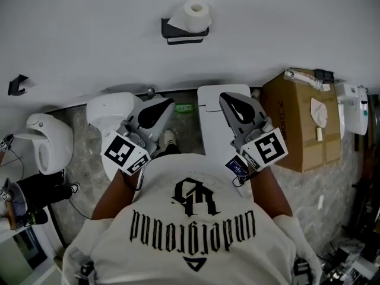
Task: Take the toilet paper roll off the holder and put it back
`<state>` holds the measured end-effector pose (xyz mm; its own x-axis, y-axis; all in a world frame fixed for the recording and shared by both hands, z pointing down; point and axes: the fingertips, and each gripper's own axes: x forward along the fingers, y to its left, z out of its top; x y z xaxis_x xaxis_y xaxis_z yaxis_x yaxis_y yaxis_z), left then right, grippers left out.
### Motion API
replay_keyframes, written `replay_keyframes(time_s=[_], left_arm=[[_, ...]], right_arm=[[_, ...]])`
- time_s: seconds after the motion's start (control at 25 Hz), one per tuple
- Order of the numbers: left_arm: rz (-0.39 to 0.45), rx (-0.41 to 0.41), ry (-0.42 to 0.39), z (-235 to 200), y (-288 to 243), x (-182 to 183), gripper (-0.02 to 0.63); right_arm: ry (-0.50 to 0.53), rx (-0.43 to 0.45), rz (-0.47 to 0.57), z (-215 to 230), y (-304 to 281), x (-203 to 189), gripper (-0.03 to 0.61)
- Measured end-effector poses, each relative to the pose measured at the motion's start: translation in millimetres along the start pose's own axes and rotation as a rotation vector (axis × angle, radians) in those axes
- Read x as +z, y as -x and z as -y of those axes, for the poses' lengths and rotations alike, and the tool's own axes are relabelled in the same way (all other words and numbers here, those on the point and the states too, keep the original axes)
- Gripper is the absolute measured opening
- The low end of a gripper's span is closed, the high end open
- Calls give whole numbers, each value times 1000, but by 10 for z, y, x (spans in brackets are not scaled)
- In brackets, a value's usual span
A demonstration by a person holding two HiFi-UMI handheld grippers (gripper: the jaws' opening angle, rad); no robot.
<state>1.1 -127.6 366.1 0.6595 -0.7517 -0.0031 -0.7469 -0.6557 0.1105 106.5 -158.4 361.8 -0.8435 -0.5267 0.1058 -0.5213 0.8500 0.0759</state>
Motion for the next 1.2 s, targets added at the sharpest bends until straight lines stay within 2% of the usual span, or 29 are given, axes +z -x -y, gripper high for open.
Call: replay_keyframes(time_s=[0.32,0.6,0.84,1.2], left_arm=[[44,84,-25,596,233,-29,14],[25,148,3,952,530,-70,14],[8,147,0,1179,741,-76,14],[-6,89,-9,1337,1152,-99,14]], right_arm=[[-5,75,-7,-258,590,-126,14],[-25,143,-14,-526,889,-191,14],[-19,175,-20,-799,1014,-171,14],[-21,144,-23,-1275,1144,-152,14]])
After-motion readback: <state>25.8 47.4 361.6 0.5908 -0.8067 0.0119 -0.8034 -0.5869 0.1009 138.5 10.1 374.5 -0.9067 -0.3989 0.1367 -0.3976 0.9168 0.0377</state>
